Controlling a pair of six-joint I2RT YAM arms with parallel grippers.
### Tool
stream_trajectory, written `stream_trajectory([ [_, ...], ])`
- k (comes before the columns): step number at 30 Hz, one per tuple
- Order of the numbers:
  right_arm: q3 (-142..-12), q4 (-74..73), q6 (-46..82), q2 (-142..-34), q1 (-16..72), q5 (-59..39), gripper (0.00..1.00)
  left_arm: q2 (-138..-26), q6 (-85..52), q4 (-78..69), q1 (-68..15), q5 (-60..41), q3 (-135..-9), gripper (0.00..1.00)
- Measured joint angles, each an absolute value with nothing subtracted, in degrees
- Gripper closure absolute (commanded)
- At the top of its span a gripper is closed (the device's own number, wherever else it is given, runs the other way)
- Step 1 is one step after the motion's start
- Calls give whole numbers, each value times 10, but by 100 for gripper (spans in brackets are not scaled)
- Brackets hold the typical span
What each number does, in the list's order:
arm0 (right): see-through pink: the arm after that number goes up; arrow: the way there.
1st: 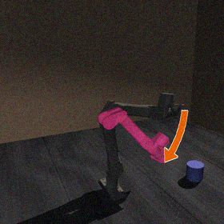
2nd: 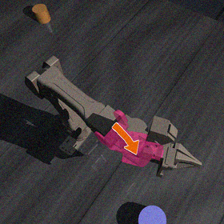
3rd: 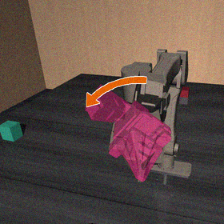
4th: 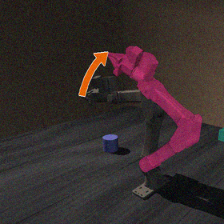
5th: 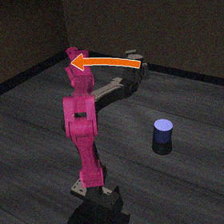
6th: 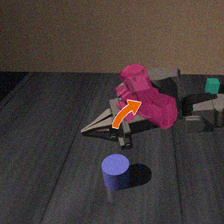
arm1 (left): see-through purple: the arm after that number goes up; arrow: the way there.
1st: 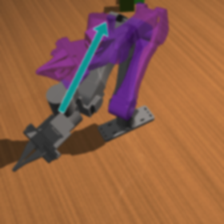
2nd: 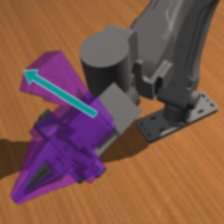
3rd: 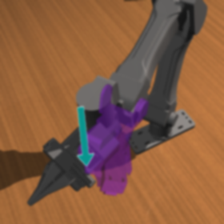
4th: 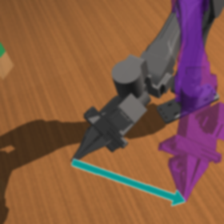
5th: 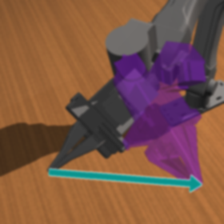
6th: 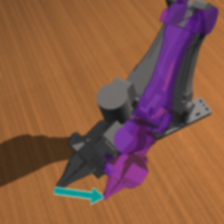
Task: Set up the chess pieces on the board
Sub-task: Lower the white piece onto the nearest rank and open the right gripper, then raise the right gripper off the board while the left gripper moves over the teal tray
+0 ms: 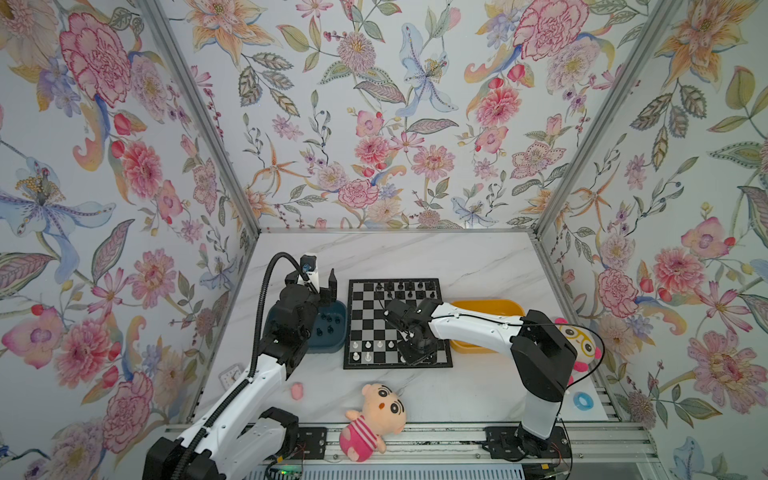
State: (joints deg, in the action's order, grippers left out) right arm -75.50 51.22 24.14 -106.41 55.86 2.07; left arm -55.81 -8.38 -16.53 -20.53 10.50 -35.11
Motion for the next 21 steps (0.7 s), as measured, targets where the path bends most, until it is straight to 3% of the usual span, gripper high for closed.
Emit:
stream_trajectory([
  [11,-770,528,241,-1042,553,37,73,-558,-84,-165,-205,105,-351,19],
  [21,-876,597,232,-950,536,105,73,-560,-95,-114,-205,108,-367,20],
])
